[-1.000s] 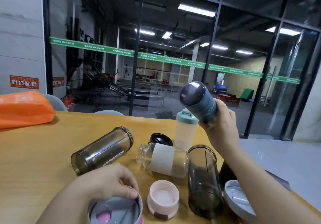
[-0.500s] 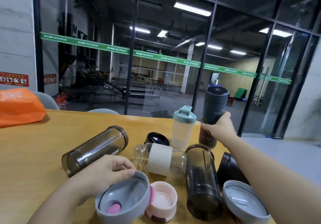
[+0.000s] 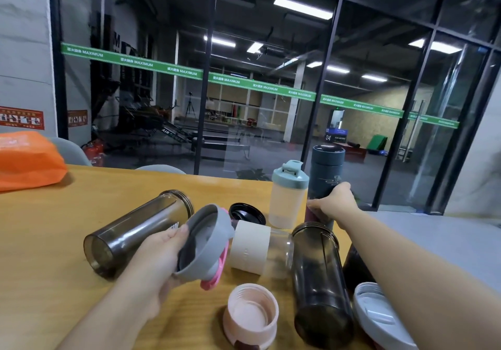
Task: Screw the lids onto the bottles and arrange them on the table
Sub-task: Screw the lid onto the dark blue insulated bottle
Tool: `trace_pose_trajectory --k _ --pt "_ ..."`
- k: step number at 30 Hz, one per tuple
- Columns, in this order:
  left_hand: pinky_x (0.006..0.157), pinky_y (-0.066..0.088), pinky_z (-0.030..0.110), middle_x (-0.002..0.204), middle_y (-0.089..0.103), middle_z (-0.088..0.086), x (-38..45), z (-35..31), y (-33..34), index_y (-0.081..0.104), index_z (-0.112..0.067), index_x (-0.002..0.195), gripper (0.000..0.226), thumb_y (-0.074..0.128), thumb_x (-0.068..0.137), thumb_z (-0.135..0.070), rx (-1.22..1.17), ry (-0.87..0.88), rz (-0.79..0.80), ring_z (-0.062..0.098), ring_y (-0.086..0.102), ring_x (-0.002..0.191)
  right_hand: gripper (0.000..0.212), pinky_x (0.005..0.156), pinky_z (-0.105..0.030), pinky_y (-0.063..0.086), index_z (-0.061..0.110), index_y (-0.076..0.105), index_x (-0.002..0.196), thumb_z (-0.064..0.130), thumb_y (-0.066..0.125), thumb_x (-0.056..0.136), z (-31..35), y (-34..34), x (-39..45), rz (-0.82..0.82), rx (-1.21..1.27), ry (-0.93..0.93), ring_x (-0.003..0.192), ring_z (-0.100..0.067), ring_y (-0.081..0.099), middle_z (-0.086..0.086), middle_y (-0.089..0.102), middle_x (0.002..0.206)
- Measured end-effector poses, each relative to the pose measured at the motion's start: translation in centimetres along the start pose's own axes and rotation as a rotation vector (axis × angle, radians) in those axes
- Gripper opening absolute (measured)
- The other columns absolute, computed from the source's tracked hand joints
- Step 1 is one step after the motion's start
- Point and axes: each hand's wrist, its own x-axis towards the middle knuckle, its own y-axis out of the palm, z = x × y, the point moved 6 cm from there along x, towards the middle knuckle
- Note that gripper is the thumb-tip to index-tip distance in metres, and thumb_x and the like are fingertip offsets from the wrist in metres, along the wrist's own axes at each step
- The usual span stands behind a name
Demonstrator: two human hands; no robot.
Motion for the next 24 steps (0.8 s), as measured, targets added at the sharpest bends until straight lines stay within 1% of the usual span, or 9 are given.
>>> trace_pose_trajectory --k 4,8,9,11,13,15,18,22,24 --pt "0.057 0.048 0.033 0.118 0.061 0.031 -0.2 0.1 0.5 0.055 0.006 0.122 0.039 0.043 0.1 -0.024 -0.123 0.021 -0.033 0.028 0.061 0.08 0.074 0.087 -0.046 0.051 0.003 0.031 0.119 0.014 0.084 0.068 -0.6 0.1 0.7 0.001 0.029 0.037 0.101 -0.032 0.054 -0.016 0.051 0.112" --pt "0.042 0.051 0.023 0.123 0.059 0.029 -0.6 0.0 0.9 0.052 0.004 0.127 0.042 0.041 0.101 -0.026 -0.263 0.005 -0.053 0.024 0.06 0.078 0.073 0.058 -0.033 0.046 0.001 0.03 0.124 0.009 0.08 0.072 -0.6 0.3 1.2 0.029 0.087 0.057 0.089 -0.026 0.052 -0.015 0.049 0.11" --pt "0.041 0.051 0.021 0.125 0.058 0.029 -0.7 0.1 1.0 0.051 0.003 0.128 0.042 0.04 0.101 -0.027 -0.302 -0.008 -0.058 0.024 0.06 0.079 0.073 0.055 -0.033 0.047 0.002 0.03 0.124 0.008 0.08 0.072 -0.7 0.4 1.3 0.026 0.093 0.064 0.086 -0.026 0.054 -0.016 0.051 0.11" --pt "0.041 0.052 0.021 0.129 0.056 0.027 -0.8 0.2 1.2 0.05 0.001 0.131 0.044 0.041 0.1 -0.03 -0.382 -0.03 -0.055 0.025 0.06 0.081 0.074 0.069 -0.041 0.055 0.003 0.03 0.123 0.01 0.081 0.07 -0.9 0.4 1.5 0.007 0.087 0.076 0.091 -0.029 0.058 -0.017 0.052 0.113" --pt "0.043 0.053 0.023 0.132 0.056 0.025 -0.7 0.6 1.3 0.051 -0.002 0.132 0.046 0.043 0.099 -0.034 -0.435 -0.045 -0.043 0.025 0.06 0.084 0.076 0.088 -0.047 0.053 0.002 0.031 0.124 0.013 0.082 0.069 -1.1 0.4 1.6 -0.015 0.065 0.076 0.105 -0.032 0.056 -0.018 0.052 0.119" --pt "0.044 0.055 0.024 0.134 0.055 0.022 -0.6 0.8 1.5 0.051 -0.005 0.133 0.048 0.042 0.099 -0.037 -0.47 -0.056 -0.019 0.024 0.06 0.086 0.078 0.095 -0.048 0.049 0.001 0.03 0.126 0.015 0.083 0.069 -1.4 0.4 1.8 -0.025 0.058 0.072 0.112 -0.033 0.053 -0.018 0.051 0.123" --pt "0.043 0.055 0.025 0.132 0.057 0.019 -0.6 0.9 1.9 0.05 -0.006 0.134 0.049 0.04 0.099 -0.039 -0.504 -0.065 0.024 0.023 0.06 0.086 0.08 0.096 -0.049 0.048 0.0 0.03 0.127 0.017 0.083 0.07 -1.4 0.6 1.9 -0.02 0.057 0.062 0.115 -0.034 0.051 -0.019 0.05 0.126" --pt "0.039 0.054 0.029 0.086 0.075 0.011 -0.9 0.7 2.3 0.066 -0.012 0.109 0.039 0.042 0.097 -0.042 -0.541 -0.069 0.102 0.022 0.07 0.06 0.08 0.097 -0.049 0.048 0.002 0.031 0.127 0.02 0.083 0.07 -1.4 0.8 2.0 -0.023 0.064 0.052 0.114 -0.034 0.053 -0.019 0.052 0.126" --pt "0.038 0.054 0.029 0.08 0.076 0.011 -1.1 0.6 2.6 0.068 -0.013 0.102 0.04 0.043 0.095 -0.045 -0.546 -0.081 0.143 0.021 0.07 0.054 0.078 0.097 -0.048 0.048 0.002 0.031 0.128 0.023 0.081 0.072 -1.5 0.8 1.9 -0.027 0.065 0.053 0.114 -0.034 0.054 -0.019 0.052 0.127"
